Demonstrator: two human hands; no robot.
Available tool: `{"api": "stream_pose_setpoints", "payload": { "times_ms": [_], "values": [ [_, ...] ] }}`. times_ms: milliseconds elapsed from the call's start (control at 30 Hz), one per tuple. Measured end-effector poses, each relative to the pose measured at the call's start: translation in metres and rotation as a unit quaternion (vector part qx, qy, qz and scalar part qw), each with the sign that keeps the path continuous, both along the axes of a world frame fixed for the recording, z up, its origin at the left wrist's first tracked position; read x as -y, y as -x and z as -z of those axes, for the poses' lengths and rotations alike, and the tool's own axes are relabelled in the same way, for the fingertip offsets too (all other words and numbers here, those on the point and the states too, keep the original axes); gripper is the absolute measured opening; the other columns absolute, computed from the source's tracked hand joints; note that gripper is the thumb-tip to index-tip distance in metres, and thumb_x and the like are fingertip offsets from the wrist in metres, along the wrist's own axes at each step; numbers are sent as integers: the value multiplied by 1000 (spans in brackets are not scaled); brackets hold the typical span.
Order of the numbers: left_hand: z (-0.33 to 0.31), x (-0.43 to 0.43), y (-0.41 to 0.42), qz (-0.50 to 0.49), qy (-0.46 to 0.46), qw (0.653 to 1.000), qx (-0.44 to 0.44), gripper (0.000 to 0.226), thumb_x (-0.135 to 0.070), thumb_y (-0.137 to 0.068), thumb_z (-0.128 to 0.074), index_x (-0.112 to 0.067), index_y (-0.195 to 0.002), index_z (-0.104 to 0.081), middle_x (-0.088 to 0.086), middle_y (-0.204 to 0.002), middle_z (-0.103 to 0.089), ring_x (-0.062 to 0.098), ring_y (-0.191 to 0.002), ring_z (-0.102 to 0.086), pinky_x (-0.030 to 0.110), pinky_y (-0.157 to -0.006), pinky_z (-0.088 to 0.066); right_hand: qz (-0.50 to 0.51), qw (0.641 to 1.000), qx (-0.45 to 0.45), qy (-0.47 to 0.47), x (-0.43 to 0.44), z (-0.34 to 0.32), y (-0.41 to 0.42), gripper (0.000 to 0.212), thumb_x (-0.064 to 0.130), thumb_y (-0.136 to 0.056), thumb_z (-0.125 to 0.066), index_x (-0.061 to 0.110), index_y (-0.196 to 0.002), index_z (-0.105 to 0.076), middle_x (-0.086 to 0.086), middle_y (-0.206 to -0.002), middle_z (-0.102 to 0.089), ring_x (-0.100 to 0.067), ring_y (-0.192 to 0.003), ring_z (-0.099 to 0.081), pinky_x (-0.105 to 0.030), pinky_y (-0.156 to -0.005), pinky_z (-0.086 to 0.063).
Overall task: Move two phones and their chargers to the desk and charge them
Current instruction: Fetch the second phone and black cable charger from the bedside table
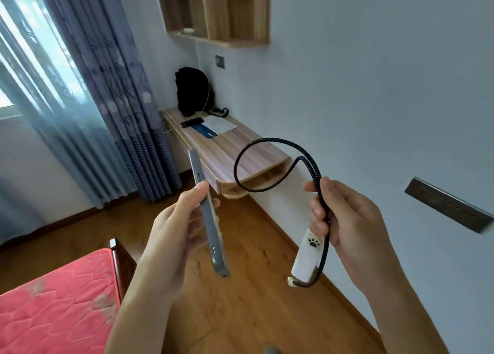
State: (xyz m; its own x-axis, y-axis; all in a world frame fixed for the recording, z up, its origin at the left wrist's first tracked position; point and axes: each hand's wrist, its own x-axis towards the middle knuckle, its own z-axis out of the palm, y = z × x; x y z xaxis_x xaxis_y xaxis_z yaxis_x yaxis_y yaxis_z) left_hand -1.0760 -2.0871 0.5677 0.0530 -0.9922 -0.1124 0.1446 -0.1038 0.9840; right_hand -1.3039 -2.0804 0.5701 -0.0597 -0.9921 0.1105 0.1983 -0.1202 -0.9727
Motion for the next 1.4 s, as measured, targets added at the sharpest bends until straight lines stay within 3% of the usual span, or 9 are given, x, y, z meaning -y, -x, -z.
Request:
{"api": "stream_pose_setpoints", "payload": {
  "times_ms": [133,233,400,567,667,767,900,1067,1400],
  "values": [
    [11,68,-33,-31,-19,999,7,36,-68,-58,-74,-37,-74,-80,14,-111,-73,32,-103,-67,49,-95,-54,-31,999,13,-11,82,12,-34,28,40,-88,-54,22,-83,-75,4,-59,-49,-9,-47,-42,-23,-48,-36],
    [9,130,-54,-37,-17,999,20,38,-71,-52,-78,-39,-73,-80,13,-109,-75,29,-99,-68,51,-96,-55,-54,999,7,-8,149,19,-58,28,39,-91,-53,25,-80,-74,3,-59,-49,-9,-47,-42,-24,-49,-36],
    [0,238,-91,-37,-22,999,28,34,-67,-60,-75,-37,-72,-81,15,-103,-75,20,-82,-71,40,-82,-60,-71,997,21,-15,266,20,-95,27,36,-91,-53,23,-84,-75,4,-59,-50,-10,-48,-42,-22,-50,-38],
    [0,326,-128,-77,-36,996,24,37,-66,-57,-76,-34,-73,-81,9,-103,-77,26,-97,-70,39,-82,-60,-73,997,12,-26,366,15,-136,28,36,-94,-53,21,-87,-75,5,-60,-51,-8,-49,-43,-20,-48,-39],
    [10,369,-152,-86,-36,995,21,50,-65,-60,-82,-25,-89,-81,7,-105,-78,27,-99,-72,33,-74,-61,-87,996,11,-34,414,15,-161,28,41,-88,-55,22,-85,-75,6,-59,-51,-7,-47,-43,-18,-44,-38],
    [22,415,-176,-97,-38,994,28,57,-60,-62,-75,-15,-98,-78,3,-90,-75,16,-80,-69,22,-61,-56,-97,994,6,-43,458,19,-187,28,40,-90,-55,21,-86,-75,4,-61,-51,-8,-49,-43,-20,-46,-37],
    [39,483,-214,-73,-45,995,41,60,-60,-62,-73,-17,-104,-76,1,-90,-78,11,-74,-72,21,-61,-57,-87,995,13,-47,516,33,-225,29,37,-95,-53,18,-91,-75,2,-63,-50,-10,-52,-42,-24,-51,-36],
    [44,566,-275,-13,-37,997,63,46,-63,-62,-74,-28,-91,-81,-2,-89,-79,8,-77,-74,20,-62,-57,-27,999,17,-37,585,48,-280,28,34,-99,-53,17,-93,-74,4,-62,-51,-9,-52,-42,-21,-50,-36],
    [48,709,-355,61,-56,995,58,45,-61,-63,-75,-25,-89,-81,4,-90,-79,12,-74,-75,22,-63,-59,57,996,44,-48,695,52,-361,28,35,-100,-52,16,-96,-72,3,-63,-50,-10,-52,-41,-19,-49,-38]
  ]
}}
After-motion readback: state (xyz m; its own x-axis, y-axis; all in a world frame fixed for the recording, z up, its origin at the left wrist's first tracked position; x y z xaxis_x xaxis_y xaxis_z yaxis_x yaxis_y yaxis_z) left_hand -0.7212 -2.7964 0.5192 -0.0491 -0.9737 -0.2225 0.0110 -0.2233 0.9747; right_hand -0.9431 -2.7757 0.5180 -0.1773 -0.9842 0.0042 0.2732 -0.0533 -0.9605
